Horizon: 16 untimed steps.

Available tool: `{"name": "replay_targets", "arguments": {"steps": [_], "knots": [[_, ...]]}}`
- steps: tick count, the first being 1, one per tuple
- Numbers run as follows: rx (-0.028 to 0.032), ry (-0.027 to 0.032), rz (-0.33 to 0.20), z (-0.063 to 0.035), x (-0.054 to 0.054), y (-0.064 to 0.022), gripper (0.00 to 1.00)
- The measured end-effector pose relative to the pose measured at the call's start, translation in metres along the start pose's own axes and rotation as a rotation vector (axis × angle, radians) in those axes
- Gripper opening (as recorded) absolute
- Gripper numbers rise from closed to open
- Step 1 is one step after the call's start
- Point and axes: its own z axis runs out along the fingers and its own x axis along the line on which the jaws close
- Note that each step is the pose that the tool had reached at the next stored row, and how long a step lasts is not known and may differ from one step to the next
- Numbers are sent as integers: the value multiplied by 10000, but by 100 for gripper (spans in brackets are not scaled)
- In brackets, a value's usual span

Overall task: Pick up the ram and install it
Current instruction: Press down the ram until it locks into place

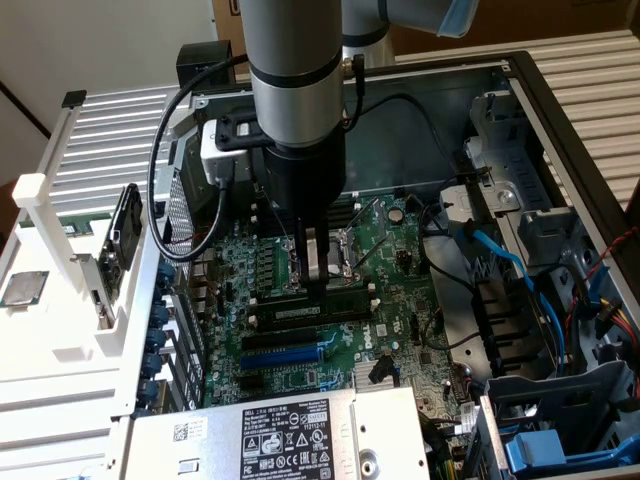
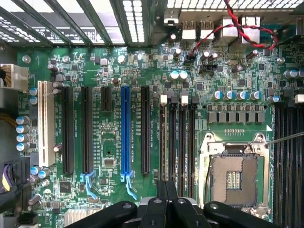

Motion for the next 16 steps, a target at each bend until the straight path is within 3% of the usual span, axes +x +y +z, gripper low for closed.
{"name": "replay_targets", "arguments": {"steps": [16], "knots": [[-14,28,-1,3,-26,-9,10]]}}
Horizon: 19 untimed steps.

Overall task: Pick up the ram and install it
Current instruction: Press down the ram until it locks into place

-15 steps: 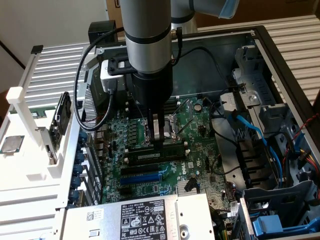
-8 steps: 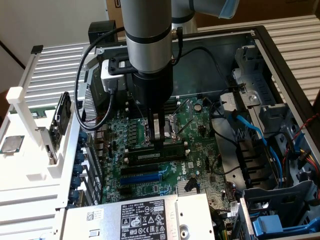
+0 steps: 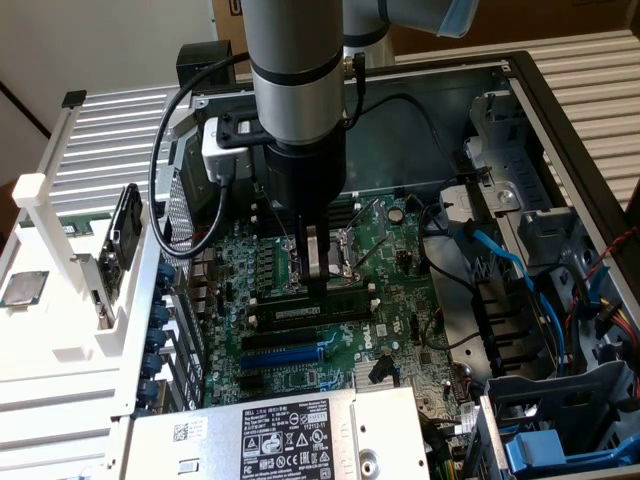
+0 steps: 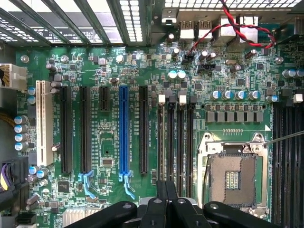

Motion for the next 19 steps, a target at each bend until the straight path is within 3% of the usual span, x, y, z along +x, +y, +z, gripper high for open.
{"name": "replay_targets", "arguments": {"steps": [5,19], "knots": [[-4,36,0,4,-13,1,10],[-17,50,-1,29,-23,2,10]]}}
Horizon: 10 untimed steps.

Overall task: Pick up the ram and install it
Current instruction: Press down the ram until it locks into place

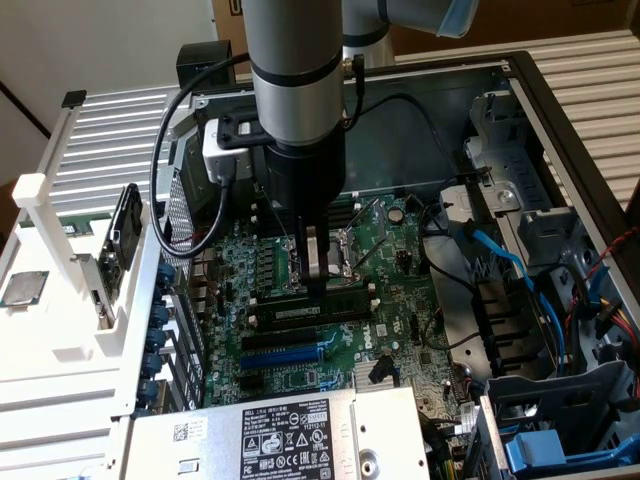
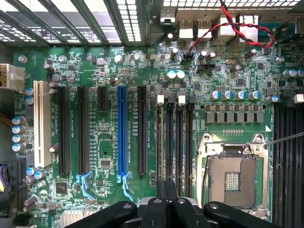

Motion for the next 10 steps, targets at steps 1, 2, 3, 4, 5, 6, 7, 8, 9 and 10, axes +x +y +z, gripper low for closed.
{"name": "replay_targets", "arguments": {"steps": [1,2,3,4,5,6,7,8,9,10], "knots": [[-5,-1,0,4,0,1,10],[-10,0,0,7,-1,1,10],[-17,0,0,10,-2,1,10],[-29,3,1,11,-3,1,10],[-44,2,2,14,-3,1,10],[-59,3,1,16,-3,1,10],[-72,2,1,18,-3,1,10],[-82,2,1,20,-3,1,10],[-94,2,1,23,-4,1,10],[-106,4,1,24,-4,1,10]]}}
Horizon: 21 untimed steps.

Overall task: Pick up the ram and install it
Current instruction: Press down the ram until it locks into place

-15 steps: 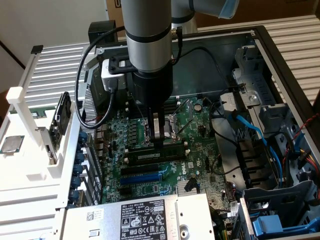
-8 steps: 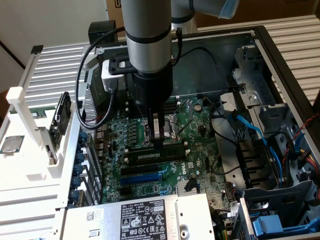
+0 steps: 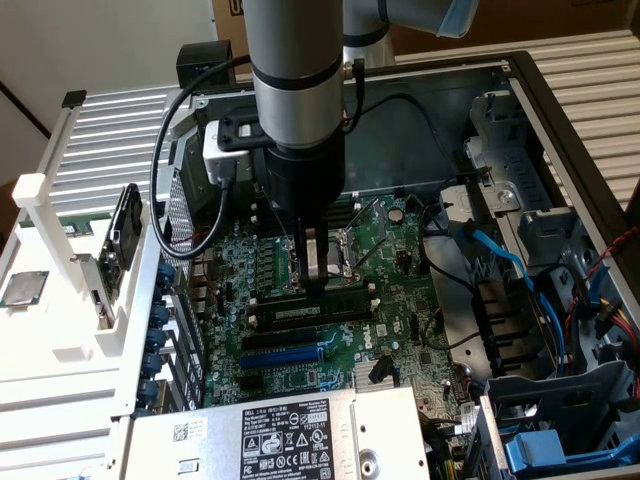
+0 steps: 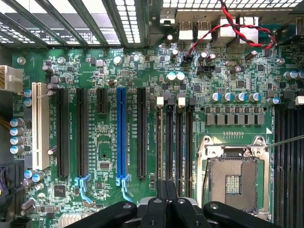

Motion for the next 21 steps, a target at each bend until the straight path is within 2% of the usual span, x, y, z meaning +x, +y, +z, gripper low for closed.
{"name": "replay_targets", "arguments": {"steps": [11,21], "knots": [[-41,0,0,15,0,0,10],[-51,0,-1,15,12,-1,10]]}}
